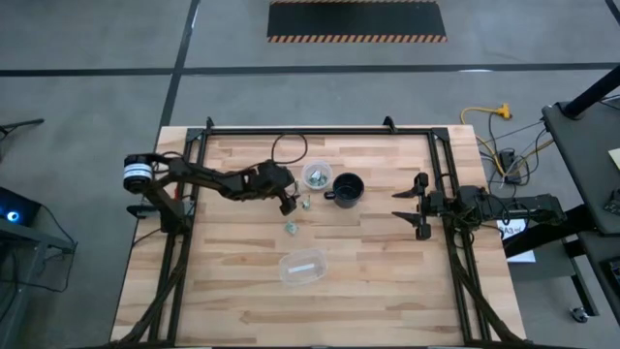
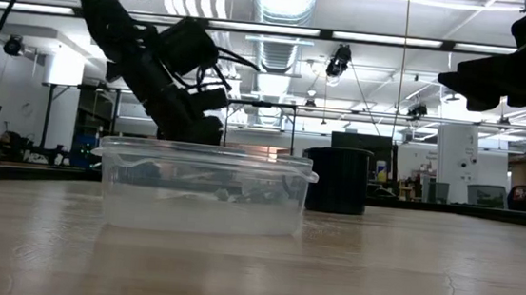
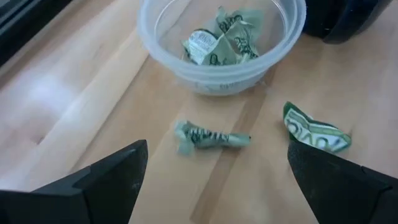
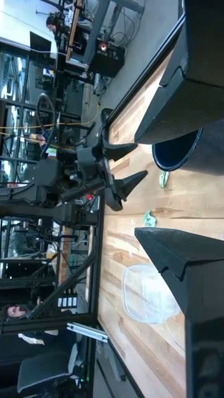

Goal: Pick and place Stevia / Truvia into bins
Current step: Put the stevia packet into the top transparent container

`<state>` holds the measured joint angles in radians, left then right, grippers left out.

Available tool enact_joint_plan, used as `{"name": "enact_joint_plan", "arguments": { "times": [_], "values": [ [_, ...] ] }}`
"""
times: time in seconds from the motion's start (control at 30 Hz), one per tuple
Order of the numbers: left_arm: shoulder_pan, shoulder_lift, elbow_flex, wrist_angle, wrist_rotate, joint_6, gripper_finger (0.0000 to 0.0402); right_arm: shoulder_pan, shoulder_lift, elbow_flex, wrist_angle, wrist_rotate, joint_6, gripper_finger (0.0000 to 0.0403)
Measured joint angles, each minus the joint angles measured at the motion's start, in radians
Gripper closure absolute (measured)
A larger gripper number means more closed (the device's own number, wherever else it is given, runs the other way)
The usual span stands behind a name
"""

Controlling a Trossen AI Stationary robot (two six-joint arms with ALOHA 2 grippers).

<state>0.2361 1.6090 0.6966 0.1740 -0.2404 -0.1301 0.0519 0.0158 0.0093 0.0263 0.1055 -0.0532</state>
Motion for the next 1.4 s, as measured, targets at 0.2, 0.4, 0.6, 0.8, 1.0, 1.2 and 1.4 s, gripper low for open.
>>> {"name": "enact_joint_plan", "arguments": {
  "times": [0.2, 0.4, 0.6, 0.8, 1.0, 1.2, 1.4],
  "values": [
    [0.008, 0.062, 0.042, 0.001, 0.003, 0.014, 0.0034, 0.0, 0.0, 0.0, 0.0, 0.001, 0.0, 0.0181],
    [0.025, 0.121, 0.068, -0.001, 0.006, 0.017, 0.0034, 0.0, -0.001, 0.0, 0.0, 0.0, 0.0, 0.0181],
    [0.053, 0.153, 0.071, 0.014, 0.022, 0.007, 0.0034, 0.0, 0.0, 0.0, 0.0, 0.0, 0.0, 0.0181],
    [0.057, 0.154, 0.071, 0.01, 0.022, 0.008, 0.0034, 0.0, 0.0, 0.0, 0.0, 0.0, 0.0, 0.0181],
    [0.057, 0.154, 0.072, 0.007, 0.021, 0.013, 0.0034, 0.0, 0.0, 0.0, 0.0, 0.0, 0.0, 0.0181],
    [0.057, 0.154, 0.072, 0.007, 0.023, 0.035, 0.0055, 0.0, 0.0, 0.0, 0.0, 0.0, 0.0, 0.0181],
    [0.059, 0.154, 0.072, 0.005, 0.023, 0.037, 0.0141, 0.0, 0.0, 0.0, 0.0, 0.0, 0.0, 0.0181]
  ]
}}
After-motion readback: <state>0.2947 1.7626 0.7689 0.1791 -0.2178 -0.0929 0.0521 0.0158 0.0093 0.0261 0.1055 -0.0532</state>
